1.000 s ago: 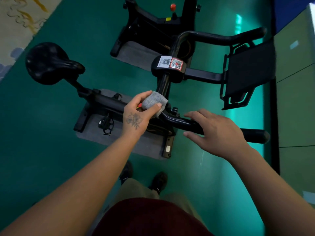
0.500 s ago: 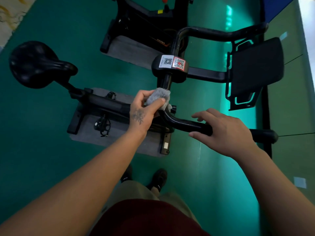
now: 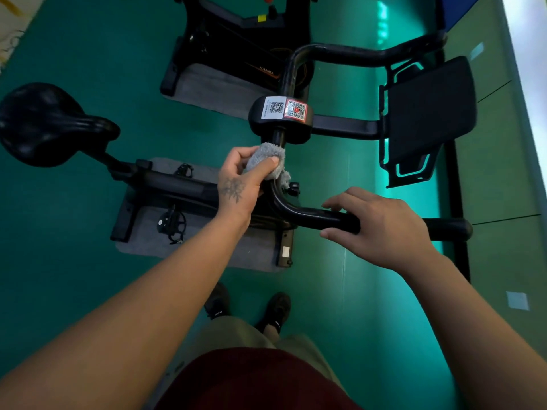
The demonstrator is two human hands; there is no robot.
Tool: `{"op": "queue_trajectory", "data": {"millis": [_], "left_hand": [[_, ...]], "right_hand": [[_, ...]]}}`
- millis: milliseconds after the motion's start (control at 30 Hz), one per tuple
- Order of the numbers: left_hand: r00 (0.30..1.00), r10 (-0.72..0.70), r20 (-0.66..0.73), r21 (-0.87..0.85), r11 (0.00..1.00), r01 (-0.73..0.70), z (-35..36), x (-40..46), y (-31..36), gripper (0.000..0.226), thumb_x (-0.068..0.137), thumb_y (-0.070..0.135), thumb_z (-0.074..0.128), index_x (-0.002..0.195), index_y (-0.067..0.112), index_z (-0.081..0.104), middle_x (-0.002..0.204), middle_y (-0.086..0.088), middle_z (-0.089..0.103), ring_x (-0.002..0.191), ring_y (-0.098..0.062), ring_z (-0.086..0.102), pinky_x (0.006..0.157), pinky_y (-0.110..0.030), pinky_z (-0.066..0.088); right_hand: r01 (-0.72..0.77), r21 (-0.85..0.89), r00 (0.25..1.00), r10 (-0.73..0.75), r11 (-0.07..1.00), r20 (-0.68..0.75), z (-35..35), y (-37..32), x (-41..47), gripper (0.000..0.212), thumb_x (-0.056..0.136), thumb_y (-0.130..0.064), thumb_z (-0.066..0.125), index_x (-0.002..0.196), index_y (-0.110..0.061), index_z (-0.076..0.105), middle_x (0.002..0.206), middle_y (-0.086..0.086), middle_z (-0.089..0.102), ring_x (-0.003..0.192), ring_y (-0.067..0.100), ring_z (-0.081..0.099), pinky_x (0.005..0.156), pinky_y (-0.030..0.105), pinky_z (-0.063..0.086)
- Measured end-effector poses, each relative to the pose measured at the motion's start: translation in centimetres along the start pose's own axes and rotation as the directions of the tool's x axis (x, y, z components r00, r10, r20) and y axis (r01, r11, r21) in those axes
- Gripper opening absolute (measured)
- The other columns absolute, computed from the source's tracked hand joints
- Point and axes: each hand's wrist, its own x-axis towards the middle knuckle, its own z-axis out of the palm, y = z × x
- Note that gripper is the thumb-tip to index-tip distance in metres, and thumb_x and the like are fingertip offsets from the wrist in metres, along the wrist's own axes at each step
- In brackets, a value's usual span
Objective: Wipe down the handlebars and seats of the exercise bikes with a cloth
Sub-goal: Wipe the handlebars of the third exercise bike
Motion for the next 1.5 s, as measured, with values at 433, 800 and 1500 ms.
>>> {"op": "queue_trajectory", "data": {"millis": [433, 800, 1500], "left_hand": [[1.0, -0.02, -0.017, -0.036, 0.999, 0.019, 0.0, -0.1, 0.2, 0.036, 0.083, 0.014, 0.089, 0.113, 0.018, 0.069, 0.12, -0.01, 0.072, 0.107, -0.029, 0.076, 0.083, -0.041, 0.064], [0.993, -0.116, 0.033, -0.146, 0.982, 0.119, -0.2, -0.5, -1.1, 0.029, 0.088, 0.013, 0.083, 0.107, 0.016, 0.061, 0.112, -0.011, 0.07, 0.088, -0.023, 0.076, 0.071, -0.038, 0.061], [0.993, -0.114, 0.044, -0.054, 0.992, 0.116, -0.1, 0.4, -0.5, 0.036, 0.081, 0.017, 0.086, 0.109, 0.019, 0.064, 0.111, -0.014, 0.074, 0.091, -0.026, 0.076, 0.073, -0.04, 0.061]], "right_hand": [[0.061, 0.047, 0.998, -0.059, 0.997, -0.027, 0.1, 0.4, -0.1, 0.041, 0.09, -0.067, 0.063, 0.123, -0.044, 0.063, 0.105, -0.018, 0.064, 0.085, 0.011, 0.067, 0.064, 0.034, 0.055], [0.08, 0.043, 0.996, -0.078, 0.996, -0.051, 0.4, 0.5, -0.2, 0.038, 0.092, -0.065, 0.063, 0.123, -0.043, 0.063, 0.103, -0.018, 0.063, 0.085, 0.01, 0.067, 0.061, 0.03, 0.05], [0.08, 0.033, 0.996, -0.078, 0.996, -0.052, 0.4, 0.2, -0.1, 0.038, 0.092, -0.066, 0.061, 0.123, -0.044, 0.062, 0.102, -0.018, 0.063, 0.087, 0.011, 0.067, 0.062, 0.029, 0.047]]}}
